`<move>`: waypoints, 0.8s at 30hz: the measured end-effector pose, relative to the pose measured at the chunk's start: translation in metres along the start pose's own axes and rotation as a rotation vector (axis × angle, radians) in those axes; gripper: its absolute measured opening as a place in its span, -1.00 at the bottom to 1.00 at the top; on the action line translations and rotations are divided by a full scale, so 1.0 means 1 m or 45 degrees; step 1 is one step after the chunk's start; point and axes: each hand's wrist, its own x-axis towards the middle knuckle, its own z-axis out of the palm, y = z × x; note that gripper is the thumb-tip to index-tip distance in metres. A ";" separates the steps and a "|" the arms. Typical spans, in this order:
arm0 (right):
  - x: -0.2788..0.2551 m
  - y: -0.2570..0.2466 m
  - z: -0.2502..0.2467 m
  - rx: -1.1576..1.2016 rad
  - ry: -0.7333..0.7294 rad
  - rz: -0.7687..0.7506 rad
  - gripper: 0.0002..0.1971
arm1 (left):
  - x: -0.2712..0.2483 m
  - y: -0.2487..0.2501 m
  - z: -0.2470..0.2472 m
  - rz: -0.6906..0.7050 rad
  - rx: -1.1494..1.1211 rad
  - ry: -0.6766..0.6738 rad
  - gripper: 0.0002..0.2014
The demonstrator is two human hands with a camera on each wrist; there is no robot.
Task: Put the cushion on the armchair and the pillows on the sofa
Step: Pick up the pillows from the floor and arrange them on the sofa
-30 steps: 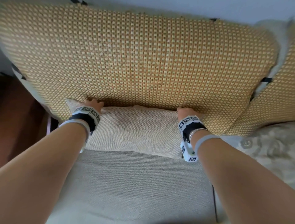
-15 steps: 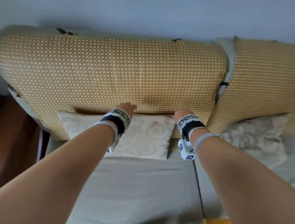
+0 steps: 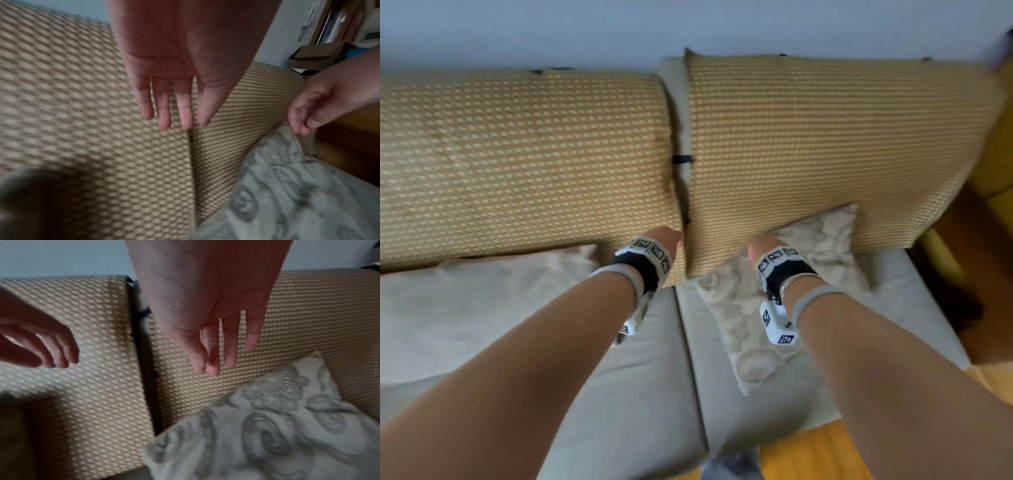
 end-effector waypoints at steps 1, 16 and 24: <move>0.010 0.025 0.008 -0.017 -0.034 -0.011 -0.82 | 0.013 0.026 0.008 -0.004 -0.039 -0.015 -0.66; 0.183 0.221 0.058 0.074 0.109 -0.014 -0.58 | 0.144 0.125 0.113 -0.469 -0.173 -0.393 0.11; 0.241 0.250 0.077 0.085 0.321 -0.005 -0.54 | 0.172 0.140 0.139 -0.495 -0.205 -0.419 0.17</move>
